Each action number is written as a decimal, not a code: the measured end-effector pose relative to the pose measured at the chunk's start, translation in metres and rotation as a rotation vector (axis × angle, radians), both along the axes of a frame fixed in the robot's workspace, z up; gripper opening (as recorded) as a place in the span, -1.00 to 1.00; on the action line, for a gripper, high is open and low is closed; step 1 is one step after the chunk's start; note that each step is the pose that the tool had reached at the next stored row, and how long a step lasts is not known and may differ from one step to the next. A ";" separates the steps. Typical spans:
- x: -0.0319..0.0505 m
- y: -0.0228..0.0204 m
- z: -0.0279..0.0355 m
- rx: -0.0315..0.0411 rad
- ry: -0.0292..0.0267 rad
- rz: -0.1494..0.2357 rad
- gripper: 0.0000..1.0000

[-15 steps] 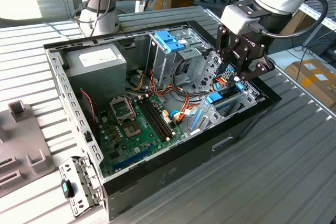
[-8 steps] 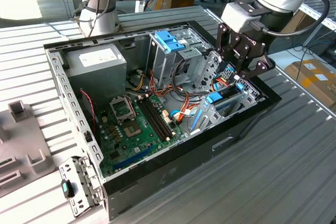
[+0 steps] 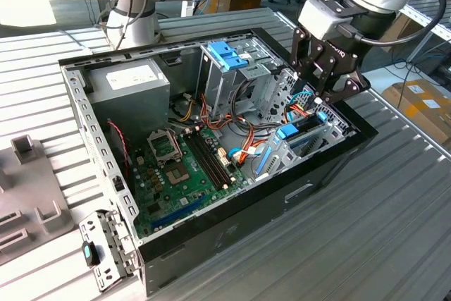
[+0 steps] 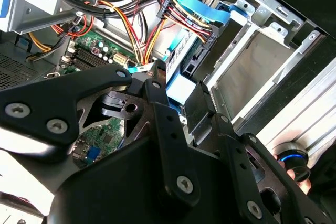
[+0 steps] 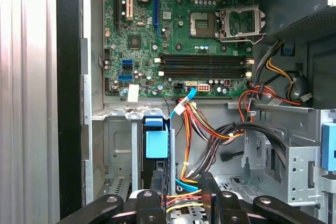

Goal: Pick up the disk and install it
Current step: 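Insert the second disk wire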

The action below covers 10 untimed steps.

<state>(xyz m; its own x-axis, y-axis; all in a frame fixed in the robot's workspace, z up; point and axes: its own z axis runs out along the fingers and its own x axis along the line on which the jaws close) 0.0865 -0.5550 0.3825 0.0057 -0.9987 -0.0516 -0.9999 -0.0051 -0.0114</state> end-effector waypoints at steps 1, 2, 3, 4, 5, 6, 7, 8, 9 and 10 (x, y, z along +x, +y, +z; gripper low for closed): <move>0.0000 0.0000 0.0000 0.0000 0.0000 0.000 -0.16; 0.0000 0.0000 0.0000 0.0000 0.0000 0.000 -0.16; 0.0000 0.0000 0.0000 0.0000 0.0000 0.000 -0.16; 0.0004 0.0000 0.0000 0.0001 0.0000 0.000 -0.16; 0.0009 0.0000 0.0000 0.0000 0.0001 0.000 -0.16; 0.0015 0.0000 0.0000 0.0000 0.0000 0.000 -0.16; 0.0029 0.0000 0.0000 0.0000 0.0000 0.000 -0.16; 0.0041 0.0000 0.0000 0.0000 0.0000 0.000 -0.16; 0.0054 0.0000 0.0000 0.0001 0.0000 0.000 -0.16; 0.0070 0.0000 0.0000 0.0001 0.0000 0.000 -0.16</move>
<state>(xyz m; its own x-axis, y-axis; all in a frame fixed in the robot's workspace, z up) 0.0936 -0.5550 0.3824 0.0057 -0.9986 -0.0517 -0.9999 -0.0051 -0.0114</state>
